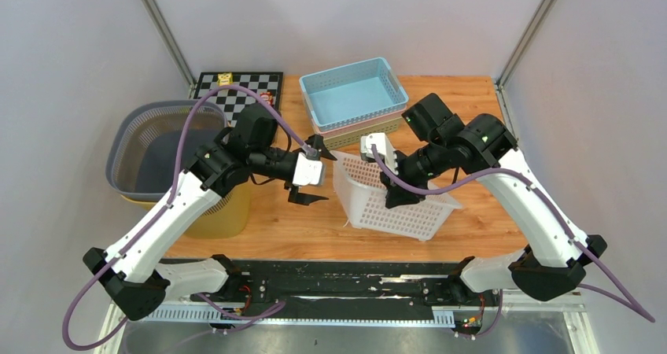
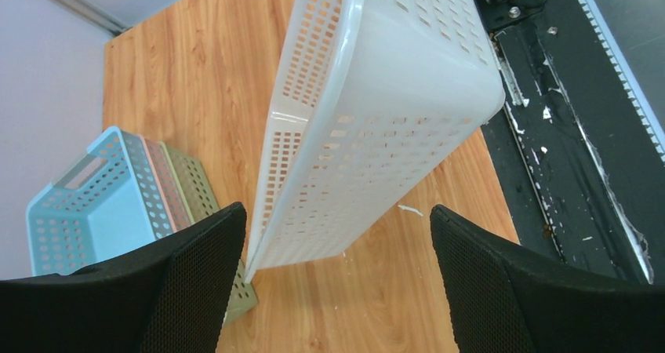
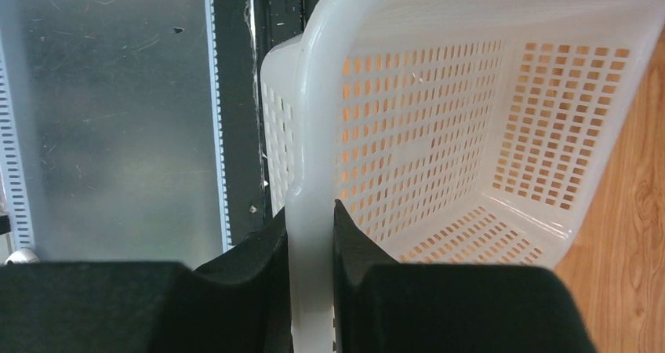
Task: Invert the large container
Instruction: Turn the container upside down at the center of the board.
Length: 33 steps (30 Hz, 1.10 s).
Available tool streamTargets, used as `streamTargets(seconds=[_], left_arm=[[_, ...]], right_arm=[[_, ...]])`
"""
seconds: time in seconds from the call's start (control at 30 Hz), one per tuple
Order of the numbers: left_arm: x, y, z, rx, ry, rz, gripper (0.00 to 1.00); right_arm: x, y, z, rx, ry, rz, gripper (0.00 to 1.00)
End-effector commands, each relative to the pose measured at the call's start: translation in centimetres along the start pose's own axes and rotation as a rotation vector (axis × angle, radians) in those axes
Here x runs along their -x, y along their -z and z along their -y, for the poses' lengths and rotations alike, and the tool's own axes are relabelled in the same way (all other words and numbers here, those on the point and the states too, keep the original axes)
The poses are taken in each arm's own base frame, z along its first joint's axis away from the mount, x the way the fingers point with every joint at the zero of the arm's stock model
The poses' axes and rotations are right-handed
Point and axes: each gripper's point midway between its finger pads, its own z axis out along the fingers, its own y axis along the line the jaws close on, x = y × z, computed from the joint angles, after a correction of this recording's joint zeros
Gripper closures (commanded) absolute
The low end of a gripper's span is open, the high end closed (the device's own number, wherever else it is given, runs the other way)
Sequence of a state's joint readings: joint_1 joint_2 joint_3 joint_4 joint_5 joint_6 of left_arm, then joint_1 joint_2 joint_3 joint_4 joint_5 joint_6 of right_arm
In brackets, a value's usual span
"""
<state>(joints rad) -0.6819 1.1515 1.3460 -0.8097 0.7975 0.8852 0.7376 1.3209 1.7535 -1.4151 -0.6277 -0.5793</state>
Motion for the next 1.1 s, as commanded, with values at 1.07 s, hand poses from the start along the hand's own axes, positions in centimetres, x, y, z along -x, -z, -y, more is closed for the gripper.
streamTargets(seconds=[1.07], left_arm=[[-0.3, -1.9, 1.2, -0.075, 0.062, 0.099, 0.50]], right_arm=[[1.4, -1.9, -2.1, 0.142, 0.079, 0.058, 0.97]])
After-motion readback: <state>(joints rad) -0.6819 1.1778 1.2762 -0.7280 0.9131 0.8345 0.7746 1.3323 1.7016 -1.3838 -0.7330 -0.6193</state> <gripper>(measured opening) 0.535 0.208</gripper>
